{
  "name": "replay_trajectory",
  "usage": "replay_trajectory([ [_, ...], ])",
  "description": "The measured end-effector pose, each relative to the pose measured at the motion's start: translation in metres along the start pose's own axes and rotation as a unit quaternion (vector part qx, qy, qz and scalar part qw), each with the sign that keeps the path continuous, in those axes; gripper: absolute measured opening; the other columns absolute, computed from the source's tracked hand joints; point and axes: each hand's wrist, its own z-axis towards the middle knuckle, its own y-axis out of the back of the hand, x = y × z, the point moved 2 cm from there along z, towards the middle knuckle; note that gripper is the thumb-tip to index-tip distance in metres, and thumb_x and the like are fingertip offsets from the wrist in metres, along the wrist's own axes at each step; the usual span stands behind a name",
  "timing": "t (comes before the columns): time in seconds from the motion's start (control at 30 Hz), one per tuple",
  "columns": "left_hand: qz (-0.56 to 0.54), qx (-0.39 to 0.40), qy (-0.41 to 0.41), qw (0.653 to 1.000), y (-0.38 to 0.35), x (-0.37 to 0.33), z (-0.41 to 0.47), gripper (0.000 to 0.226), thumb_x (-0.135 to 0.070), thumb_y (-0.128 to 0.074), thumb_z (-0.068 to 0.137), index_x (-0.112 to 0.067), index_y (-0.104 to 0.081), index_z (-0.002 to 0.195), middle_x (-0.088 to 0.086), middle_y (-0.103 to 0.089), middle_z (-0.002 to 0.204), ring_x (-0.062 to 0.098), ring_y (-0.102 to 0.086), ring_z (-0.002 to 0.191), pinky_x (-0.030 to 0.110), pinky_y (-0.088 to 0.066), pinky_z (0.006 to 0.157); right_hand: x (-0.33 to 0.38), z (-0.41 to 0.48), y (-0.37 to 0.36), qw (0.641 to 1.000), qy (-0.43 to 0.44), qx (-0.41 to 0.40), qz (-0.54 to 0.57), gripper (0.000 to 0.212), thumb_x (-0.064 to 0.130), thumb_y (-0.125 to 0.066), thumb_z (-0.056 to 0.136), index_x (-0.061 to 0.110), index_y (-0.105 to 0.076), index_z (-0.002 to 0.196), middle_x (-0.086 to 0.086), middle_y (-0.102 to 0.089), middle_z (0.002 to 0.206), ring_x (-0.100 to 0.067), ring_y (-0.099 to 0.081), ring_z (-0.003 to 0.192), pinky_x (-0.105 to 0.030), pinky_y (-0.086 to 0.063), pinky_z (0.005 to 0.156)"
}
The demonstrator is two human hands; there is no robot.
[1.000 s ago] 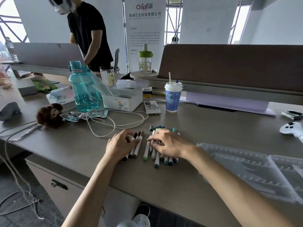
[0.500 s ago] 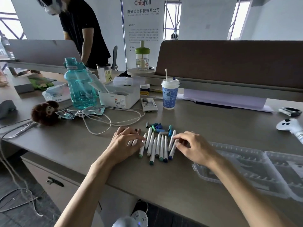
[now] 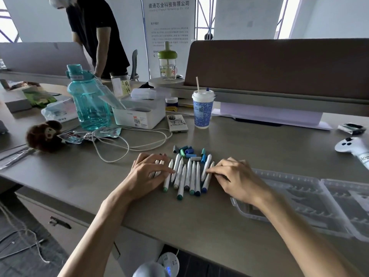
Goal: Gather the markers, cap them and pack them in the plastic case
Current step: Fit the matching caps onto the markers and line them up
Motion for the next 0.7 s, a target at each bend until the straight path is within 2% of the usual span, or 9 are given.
replay_trajectory([
  [0.17, -0.069, 0.000, 0.019, 0.997, 0.004, 0.001, -0.001, 0.028, -0.054, -0.051, 0.081, -0.045, -0.074, 0.096, -0.029, -0.057, 0.117, -0.003, -0.035, 0.121, 0.030, -0.031, 0.105, 0.000, -0.001, 0.005, 1.000, 0.002, -0.013, -0.016, 0.026, 0.023, -0.056, 0.096, 0.029, -0.070, 0.117, 0.008, -0.069, 0.111, -0.014, -0.058, 0.106, -0.041, -0.042, 0.093],
  [0.23, -0.054, -0.004, 0.011, 0.998, 0.003, 0.000, -0.002, 0.028, -0.053, -0.051, 0.081, -0.045, -0.073, 0.097, -0.029, -0.057, 0.116, -0.002, -0.037, 0.120, 0.032, -0.032, 0.105, 0.001, -0.001, 0.007, 0.999, 0.003, -0.028, -0.022, 0.025, 0.023, -0.056, 0.096, 0.028, -0.069, 0.117, 0.007, -0.069, 0.109, -0.014, -0.058, 0.102, -0.042, -0.044, 0.090],
  [0.33, -0.005, 0.003, -0.025, 1.000, -0.001, -0.001, -0.002, 0.030, -0.048, -0.049, 0.084, -0.045, -0.071, 0.104, -0.023, -0.058, 0.120, 0.007, -0.041, 0.116, 0.037, -0.034, 0.099, 0.009, 0.001, 0.005, 0.999, 0.030, -0.019, -0.002, 0.033, 0.023, -0.057, 0.096, 0.028, -0.063, 0.128, 0.005, -0.065, 0.112, -0.012, -0.056, 0.100, -0.043, -0.048, 0.088],
  [0.4, 0.014, 0.010, -0.045, 0.999, -0.004, -0.003, -0.003, 0.032, -0.045, -0.047, 0.085, -0.046, -0.069, 0.109, -0.020, -0.059, 0.122, 0.007, -0.040, 0.113, 0.034, -0.033, 0.094, 0.018, 0.003, 0.003, 0.998, 0.057, 0.011, 0.005, 0.037, 0.023, -0.057, 0.097, 0.029, -0.059, 0.133, 0.005, -0.062, 0.114, -0.011, -0.055, 0.102, -0.041, -0.049, 0.087],
  [0.47, 0.030, 0.015, -0.056, 0.998, -0.006, -0.004, -0.003, 0.033, -0.044, -0.046, 0.086, -0.046, -0.069, 0.109, -0.021, -0.061, 0.120, 0.009, -0.043, 0.109, 0.030, -0.031, 0.090, 0.022, 0.004, 0.002, 0.997, 0.070, 0.026, 0.001, 0.034, 0.022, -0.059, 0.096, 0.028, -0.063, 0.129, 0.005, -0.061, 0.112, -0.011, -0.055, 0.102, -0.038, -0.050, 0.088],
  [0.63, 0.012, 0.008, -0.062, 0.998, -0.003, -0.006, -0.003, 0.033, -0.043, -0.047, 0.085, -0.040, -0.072, 0.106, -0.024, -0.064, 0.113, 0.007, -0.045, 0.104, 0.025, -0.029, 0.091, 0.019, 0.002, 0.009, 0.999, 0.027, 0.004, 0.032, 0.024, 0.023, -0.059, 0.096, 0.025, -0.071, 0.116, 0.011, -0.062, 0.108, -0.006, -0.055, 0.100, -0.031, -0.047, 0.090],
  [0.7, -0.019, -0.022, -0.044, 0.999, 0.001, -0.006, -0.003, 0.035, -0.041, -0.046, 0.085, -0.034, -0.072, 0.107, -0.025, -0.063, 0.107, 0.005, -0.046, 0.102, 0.026, -0.032, 0.095, 0.014, 0.002, 0.011, 0.999, -0.002, -0.012, 0.032, 0.022, 0.023, -0.058, 0.096, 0.022, -0.070, 0.114, 0.010, -0.062, 0.109, -0.007, -0.057, 0.098, -0.028, -0.047, 0.088],
])
